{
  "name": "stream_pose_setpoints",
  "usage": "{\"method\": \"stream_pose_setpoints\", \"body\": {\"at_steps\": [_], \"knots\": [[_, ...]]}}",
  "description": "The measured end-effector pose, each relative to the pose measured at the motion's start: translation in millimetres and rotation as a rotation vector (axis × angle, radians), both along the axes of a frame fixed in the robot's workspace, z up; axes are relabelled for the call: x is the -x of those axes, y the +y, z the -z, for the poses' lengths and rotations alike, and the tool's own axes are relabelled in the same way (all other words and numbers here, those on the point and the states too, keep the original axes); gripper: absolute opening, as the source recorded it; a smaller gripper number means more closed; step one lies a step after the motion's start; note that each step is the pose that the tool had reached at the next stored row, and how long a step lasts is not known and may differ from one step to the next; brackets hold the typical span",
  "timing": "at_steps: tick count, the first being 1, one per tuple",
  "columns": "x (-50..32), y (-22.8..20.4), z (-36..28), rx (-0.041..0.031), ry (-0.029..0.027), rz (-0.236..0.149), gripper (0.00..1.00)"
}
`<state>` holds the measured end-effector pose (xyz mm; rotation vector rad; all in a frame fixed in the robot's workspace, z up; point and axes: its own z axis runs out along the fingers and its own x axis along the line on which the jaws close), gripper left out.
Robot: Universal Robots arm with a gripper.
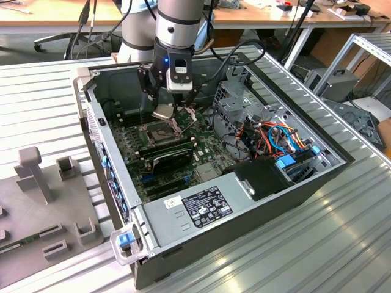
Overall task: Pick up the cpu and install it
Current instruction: 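Place the cpu into insertion slot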
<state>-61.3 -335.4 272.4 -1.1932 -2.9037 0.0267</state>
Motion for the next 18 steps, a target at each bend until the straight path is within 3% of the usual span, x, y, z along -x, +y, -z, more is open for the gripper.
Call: {"method": "stream_pose_setpoints", "body": {"at_steps": [6, 15, 18], "knots": [[0.0, 0.0, 0.0, 0.0001, 0.0, 0.026, 0.55], [0.0, 0.0, 0.2, 0.0, -0.0001, 0.116, 0.55], [0.0, 0.0, 0.2, 0.0, 0.0, 0.119, 0.55]]}}
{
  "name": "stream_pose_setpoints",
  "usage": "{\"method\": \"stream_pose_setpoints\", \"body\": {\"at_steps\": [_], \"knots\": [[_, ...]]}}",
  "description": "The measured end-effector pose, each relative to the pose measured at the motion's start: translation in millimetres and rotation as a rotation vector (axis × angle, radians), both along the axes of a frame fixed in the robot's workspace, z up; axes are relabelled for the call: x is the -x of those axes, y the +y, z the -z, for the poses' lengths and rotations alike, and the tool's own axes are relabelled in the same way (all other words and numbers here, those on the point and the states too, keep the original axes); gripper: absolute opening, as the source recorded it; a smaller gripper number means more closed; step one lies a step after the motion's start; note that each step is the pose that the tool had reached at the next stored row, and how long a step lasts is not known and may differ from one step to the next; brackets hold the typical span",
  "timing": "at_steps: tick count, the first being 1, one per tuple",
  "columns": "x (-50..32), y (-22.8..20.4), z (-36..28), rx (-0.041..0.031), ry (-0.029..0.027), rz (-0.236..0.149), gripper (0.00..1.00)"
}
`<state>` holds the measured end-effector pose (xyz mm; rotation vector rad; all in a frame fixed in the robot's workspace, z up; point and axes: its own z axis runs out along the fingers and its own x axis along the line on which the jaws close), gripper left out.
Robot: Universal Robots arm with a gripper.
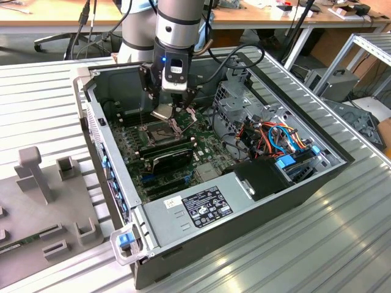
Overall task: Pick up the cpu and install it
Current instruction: 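Place the cpu into insertion slot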
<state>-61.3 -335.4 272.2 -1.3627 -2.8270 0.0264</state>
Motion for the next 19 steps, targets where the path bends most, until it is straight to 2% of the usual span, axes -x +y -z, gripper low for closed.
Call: {"method": "stream_pose_setpoints", "body": {"at_steps": [3, 6, 8, 19], "knots": [[0.0, 0.0, 0.0, 0.0, -0.0001, 0.001, 0.55], [0.0, 0.0, 0.1, 0.0001, 0.0, 0.038, 0.55], [0.0, 0.0, 0.2, 0.0001, 0.0, 0.076, 0.55], [0.0, 0.0, 0.2, 0.0, 0.0, 0.079, 0.55]]}}
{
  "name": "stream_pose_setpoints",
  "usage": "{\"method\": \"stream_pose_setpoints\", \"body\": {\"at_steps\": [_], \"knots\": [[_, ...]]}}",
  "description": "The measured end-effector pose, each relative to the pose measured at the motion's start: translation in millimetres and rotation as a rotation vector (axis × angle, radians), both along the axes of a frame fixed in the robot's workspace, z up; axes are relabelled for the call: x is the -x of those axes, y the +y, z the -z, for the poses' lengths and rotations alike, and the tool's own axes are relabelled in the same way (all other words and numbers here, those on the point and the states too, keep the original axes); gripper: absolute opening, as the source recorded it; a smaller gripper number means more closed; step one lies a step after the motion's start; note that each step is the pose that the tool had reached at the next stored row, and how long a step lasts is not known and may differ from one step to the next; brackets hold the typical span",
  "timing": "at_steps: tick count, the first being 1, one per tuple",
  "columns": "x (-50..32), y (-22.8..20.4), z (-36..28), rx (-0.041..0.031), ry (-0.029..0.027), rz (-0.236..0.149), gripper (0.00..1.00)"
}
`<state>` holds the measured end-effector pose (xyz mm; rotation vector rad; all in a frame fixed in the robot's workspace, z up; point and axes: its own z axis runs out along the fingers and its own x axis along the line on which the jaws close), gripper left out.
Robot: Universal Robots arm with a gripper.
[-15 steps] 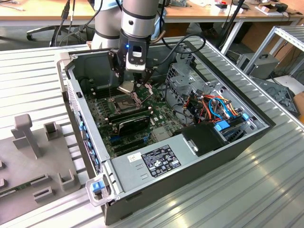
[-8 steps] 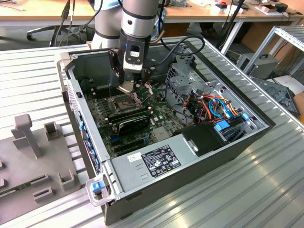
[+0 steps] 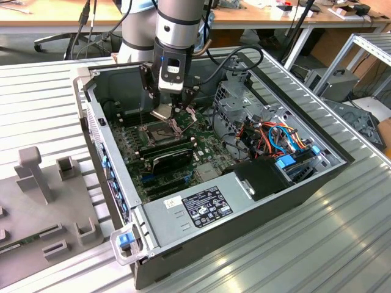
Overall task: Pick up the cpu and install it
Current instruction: 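Place the cpu into insertion slot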
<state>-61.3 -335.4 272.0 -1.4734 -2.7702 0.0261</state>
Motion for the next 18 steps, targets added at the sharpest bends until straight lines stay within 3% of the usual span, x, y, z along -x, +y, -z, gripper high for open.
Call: {"method": "stream_pose_setpoints", "body": {"at_steps": [3, 4, 5, 7, 10, 18], "knots": [[0.0, 0.0, 0.2, 0.0001, 0.0, 0.089, 0.55], [0.0, 0.0, 0.3, 0.0, 0.0, 0.089, 0.55], [0.0, 0.0, 0.6, 0.0001, 0.0, 0.162, 0.55], [0.0, 0.0, 0.7, 0.0, 0.0, 0.191, 0.55], [0.0, 0.0, 1.0, 0.0001, 0.0001, 0.269, 0.55], [0.0, 0.0, 1.0, 0.0, 0.0, 0.27, 0.55]]}}
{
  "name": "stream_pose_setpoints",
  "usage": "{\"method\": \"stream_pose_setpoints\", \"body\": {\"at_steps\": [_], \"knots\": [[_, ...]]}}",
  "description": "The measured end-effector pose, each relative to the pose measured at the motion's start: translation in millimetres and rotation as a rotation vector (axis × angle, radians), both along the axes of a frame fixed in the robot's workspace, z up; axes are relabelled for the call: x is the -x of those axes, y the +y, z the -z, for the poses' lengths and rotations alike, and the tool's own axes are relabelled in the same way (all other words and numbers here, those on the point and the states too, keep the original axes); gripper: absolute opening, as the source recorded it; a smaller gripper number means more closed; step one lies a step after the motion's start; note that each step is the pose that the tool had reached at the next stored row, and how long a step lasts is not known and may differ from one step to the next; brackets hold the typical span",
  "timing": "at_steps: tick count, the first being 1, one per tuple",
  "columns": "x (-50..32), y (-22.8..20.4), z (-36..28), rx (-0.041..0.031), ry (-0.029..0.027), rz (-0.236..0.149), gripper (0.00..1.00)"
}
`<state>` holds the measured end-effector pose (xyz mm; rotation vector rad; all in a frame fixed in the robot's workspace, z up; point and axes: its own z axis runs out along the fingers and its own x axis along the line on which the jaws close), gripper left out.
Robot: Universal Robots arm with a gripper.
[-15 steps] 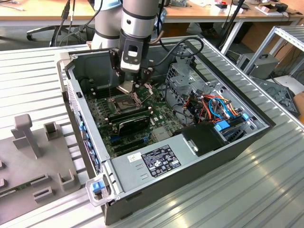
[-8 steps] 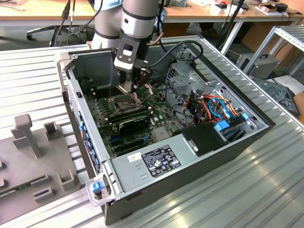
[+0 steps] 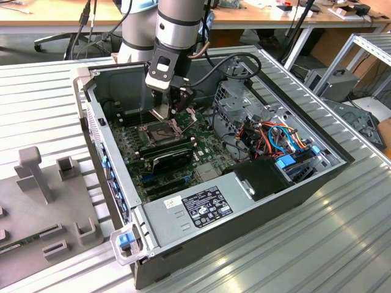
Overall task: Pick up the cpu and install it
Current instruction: 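Place the cpu into insertion slot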
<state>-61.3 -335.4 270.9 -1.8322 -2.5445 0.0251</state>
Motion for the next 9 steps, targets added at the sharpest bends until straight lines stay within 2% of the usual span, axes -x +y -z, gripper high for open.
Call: {"method": "stream_pose_setpoints", "body": {"at_steps": [5, 8, 9], "knots": [[0.0, 0.0, 0.0, 0.0001, 0.0, 0.005, 0.55], [0.0, 0.0, 0.1, 0.0, 0.0, 0.056, 0.55], [0.0, 0.0, 0.3, 0.0, 0.0, 0.092, 0.55]]}}
